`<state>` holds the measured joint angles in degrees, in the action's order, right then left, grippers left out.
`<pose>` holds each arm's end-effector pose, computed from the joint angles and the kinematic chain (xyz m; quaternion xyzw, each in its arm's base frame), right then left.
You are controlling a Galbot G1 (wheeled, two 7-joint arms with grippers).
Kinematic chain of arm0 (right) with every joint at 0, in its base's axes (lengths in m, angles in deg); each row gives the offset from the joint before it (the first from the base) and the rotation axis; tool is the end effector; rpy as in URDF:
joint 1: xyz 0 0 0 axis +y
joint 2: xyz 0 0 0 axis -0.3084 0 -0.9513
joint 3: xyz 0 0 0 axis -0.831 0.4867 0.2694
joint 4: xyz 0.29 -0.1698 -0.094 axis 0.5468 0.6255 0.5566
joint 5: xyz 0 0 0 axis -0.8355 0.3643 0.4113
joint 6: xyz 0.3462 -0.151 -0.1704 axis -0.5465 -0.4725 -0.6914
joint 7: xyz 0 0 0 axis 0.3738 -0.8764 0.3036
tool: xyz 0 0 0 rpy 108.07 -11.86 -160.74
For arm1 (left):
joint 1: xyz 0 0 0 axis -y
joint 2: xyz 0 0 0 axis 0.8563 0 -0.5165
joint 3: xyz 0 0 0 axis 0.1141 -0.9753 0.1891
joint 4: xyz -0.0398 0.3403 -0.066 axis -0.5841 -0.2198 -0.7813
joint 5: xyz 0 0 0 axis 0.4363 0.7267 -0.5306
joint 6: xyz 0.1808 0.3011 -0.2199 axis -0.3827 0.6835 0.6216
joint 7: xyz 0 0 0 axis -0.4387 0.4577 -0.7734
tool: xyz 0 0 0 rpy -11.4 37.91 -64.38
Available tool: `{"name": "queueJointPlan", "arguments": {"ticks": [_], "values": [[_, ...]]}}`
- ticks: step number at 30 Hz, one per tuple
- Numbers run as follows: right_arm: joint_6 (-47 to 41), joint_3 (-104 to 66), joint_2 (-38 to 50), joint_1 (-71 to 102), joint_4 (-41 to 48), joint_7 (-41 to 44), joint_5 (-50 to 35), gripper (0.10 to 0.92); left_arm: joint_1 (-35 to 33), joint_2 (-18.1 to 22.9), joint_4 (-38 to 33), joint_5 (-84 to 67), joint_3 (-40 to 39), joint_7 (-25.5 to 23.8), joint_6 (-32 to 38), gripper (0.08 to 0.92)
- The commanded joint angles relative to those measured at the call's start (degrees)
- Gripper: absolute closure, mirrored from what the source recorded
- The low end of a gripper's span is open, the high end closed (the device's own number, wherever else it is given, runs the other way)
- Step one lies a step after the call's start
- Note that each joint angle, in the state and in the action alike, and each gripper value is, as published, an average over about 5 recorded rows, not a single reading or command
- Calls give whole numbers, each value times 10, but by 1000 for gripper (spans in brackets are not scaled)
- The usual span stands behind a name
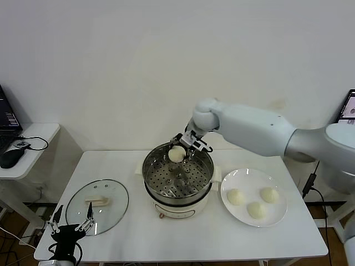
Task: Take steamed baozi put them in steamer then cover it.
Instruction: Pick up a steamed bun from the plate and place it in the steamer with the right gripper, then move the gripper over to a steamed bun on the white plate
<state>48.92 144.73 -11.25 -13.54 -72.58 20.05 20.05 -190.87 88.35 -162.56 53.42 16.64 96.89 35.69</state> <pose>0.6215 0.1747 -0.1146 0.6106 -0.2811 0.7403 0.0108 0.1838 0.0978 -0.3114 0.0934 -0.9928 -0.0562 0.0495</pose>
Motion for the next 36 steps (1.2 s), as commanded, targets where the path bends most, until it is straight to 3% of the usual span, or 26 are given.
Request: {"name": "queueJointPlan", "arguments": {"ticks": [1, 9, 16, 24, 30, 36], "values": [[62, 9, -27, 20, 53, -15, 66, 367, 0, -1, 0, 0, 0, 0, 0, 177], [84, 1, -36, 31, 78, -20, 86, 361, -1, -1, 3, -1, 1, 0, 0, 177], [60, -4, -23, 11, 54, -10, 18, 230, -1, 0, 2, -1, 2, 1, 0, 177], [-173, -12, 87, -69, -114, 53, -193, 203, -1, -1, -4, -1, 4, 0, -2, 177], [-331, -15, 219, -109, -228, 64, -243, 203, 2, -5, -6, -3, 7, -1, -3, 177], [-418, -4, 375, -119, -343, 51, -255, 202, 7, -12, -11, -4, 4, -1, -3, 177]]}}
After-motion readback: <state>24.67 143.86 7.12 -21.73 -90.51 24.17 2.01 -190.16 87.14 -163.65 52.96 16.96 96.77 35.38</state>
